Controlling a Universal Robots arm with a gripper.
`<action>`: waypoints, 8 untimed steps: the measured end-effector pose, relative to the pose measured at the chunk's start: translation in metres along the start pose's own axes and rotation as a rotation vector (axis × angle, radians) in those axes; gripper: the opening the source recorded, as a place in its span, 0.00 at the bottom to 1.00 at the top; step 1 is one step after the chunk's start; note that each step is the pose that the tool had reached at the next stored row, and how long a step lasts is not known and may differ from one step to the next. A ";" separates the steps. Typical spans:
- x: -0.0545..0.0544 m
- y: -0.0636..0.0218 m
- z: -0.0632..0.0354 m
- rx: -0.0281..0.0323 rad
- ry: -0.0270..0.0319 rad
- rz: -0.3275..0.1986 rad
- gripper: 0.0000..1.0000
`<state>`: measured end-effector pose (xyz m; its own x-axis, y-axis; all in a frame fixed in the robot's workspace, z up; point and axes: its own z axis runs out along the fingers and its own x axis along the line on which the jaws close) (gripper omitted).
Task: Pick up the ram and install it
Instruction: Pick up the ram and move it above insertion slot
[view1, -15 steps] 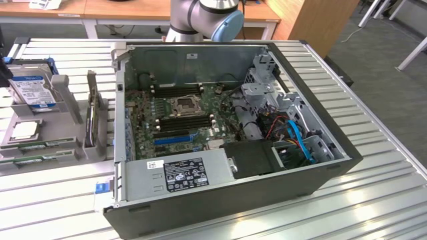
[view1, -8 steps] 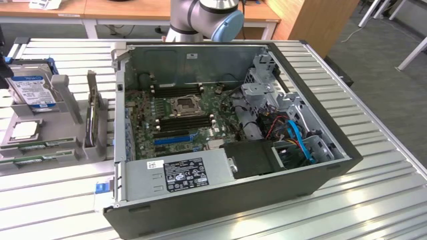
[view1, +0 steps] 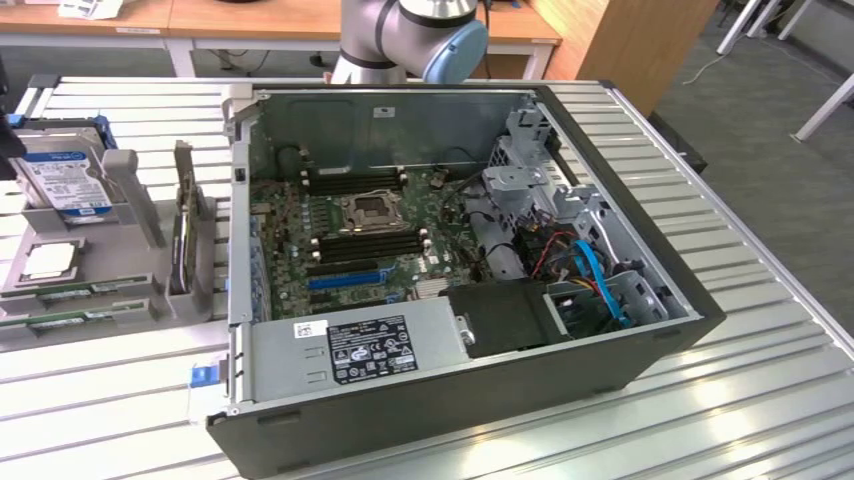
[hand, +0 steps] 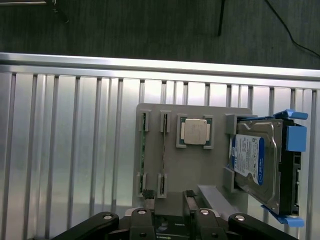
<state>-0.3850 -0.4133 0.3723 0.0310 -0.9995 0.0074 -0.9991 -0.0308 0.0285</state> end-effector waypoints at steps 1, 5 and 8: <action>0.001 0.0000 0.0000 0.0000 0.0000 0.000 0.35; 0.003 0.0001 0.0001 0.0001 -0.0001 0.000 0.35; 0.005 0.0002 0.0001 0.0001 -0.0001 0.000 0.35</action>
<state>-0.3850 -0.4181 0.3723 0.0309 -0.9995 0.0073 -0.9991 -0.0307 0.0284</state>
